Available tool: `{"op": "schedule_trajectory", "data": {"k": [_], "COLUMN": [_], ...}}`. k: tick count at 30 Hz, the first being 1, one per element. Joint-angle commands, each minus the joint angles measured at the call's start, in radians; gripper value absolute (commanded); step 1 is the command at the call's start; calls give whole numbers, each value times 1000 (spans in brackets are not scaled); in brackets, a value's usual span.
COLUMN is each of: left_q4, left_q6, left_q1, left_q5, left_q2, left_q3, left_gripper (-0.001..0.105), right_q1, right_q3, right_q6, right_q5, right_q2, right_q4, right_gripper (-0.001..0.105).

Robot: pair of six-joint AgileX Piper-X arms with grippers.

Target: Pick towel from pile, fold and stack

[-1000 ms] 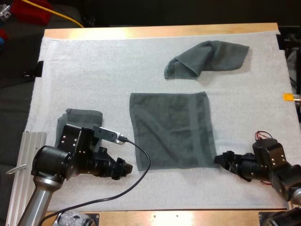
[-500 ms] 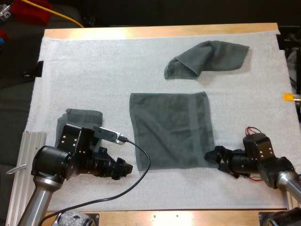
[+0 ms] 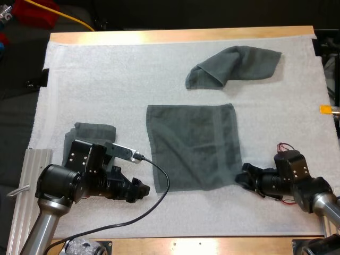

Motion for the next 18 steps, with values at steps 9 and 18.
{"op": "schedule_trajectory", "data": {"k": [9, 18], "left_q4": [-94, -243], "left_q6": [-7, -161], "left_q1": [-4, -4], "left_q5": [61, 57], "left_q2": [-5, -3], "left_q3": [8, 128], "left_gripper": [68, 68], "right_q1": [0, 0], "right_q3": [6, 6], "right_q6": [-25, -25], "right_q5": [25, 34], "right_q2": [5, 5], "right_q4": [6, 2], "right_gripper": [1, 1]}}
